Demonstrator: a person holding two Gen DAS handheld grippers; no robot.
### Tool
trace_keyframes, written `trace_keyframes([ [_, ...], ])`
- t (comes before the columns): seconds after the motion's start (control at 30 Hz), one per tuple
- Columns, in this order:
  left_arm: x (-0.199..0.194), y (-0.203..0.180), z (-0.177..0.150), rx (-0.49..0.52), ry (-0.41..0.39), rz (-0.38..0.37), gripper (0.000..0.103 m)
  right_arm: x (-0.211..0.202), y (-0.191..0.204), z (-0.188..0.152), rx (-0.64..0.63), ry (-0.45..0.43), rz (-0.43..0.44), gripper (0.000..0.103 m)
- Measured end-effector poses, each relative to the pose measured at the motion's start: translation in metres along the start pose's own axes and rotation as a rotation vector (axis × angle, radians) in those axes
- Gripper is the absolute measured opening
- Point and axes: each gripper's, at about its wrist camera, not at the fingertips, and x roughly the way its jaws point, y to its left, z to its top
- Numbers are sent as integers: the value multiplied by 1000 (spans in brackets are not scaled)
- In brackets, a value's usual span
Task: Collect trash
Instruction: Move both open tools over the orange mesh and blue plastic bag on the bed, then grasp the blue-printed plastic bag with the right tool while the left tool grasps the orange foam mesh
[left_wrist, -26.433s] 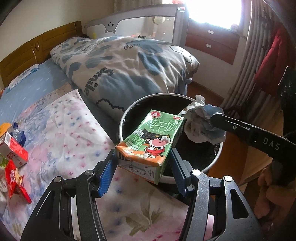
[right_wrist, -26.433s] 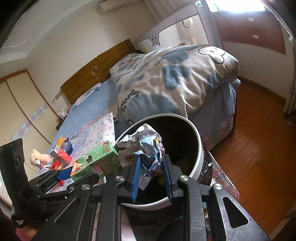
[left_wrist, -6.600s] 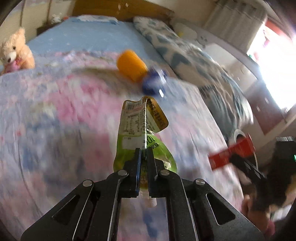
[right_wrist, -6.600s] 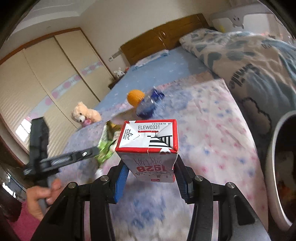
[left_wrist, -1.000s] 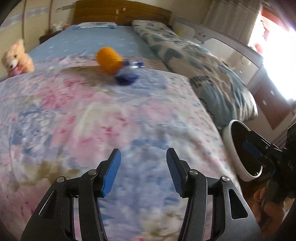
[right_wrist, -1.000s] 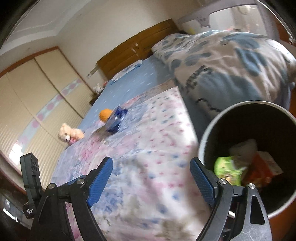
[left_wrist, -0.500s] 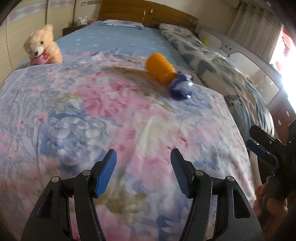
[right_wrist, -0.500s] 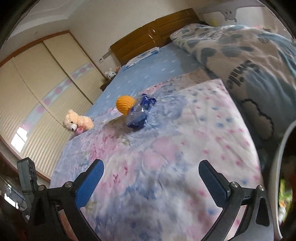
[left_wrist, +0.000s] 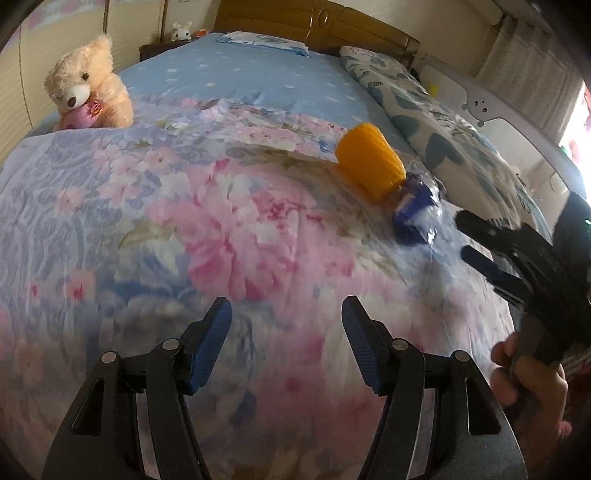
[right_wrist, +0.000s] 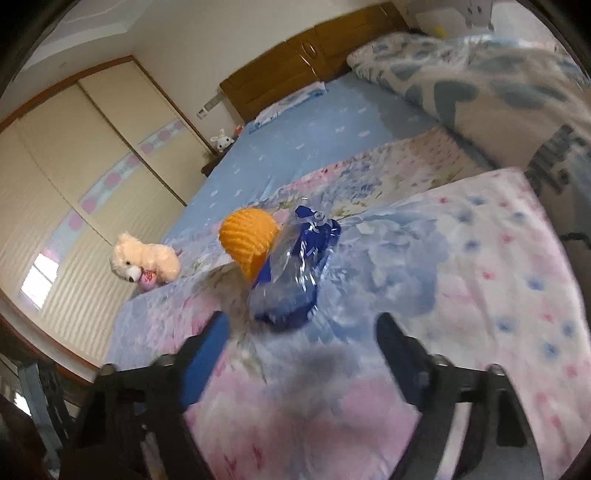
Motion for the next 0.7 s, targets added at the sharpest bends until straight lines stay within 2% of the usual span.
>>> trace_keyframes([
  [0.17, 10, -5, 16, -1, 0, -12, 63, 28, 0, 12, 34, 21, 36, 72],
  [0.2, 11, -7, 19, 0, 0, -13, 63, 33, 0, 13, 39, 32, 51, 60],
  [0.23, 13, -10, 21, 4, 0, -18, 63, 38, 0, 14, 39, 49, 62, 38],
  [0.27, 15, -13, 24, 8, 0, -23, 63, 41, -1, 13, 36, 72, 69, 36],
  [0.37, 20, -27, 31, 28, -2, -39, 63, 31, -10, 9, 56, 54, 84, 34],
  [0.53, 32, -52, 46, 52, -7, -77, 66, -2, -35, -4, 106, 35, 101, 33],
  [0.7, 49, -77, 67, 53, -36, -80, 70, -37, -55, -22, 115, 15, 89, 33],
])
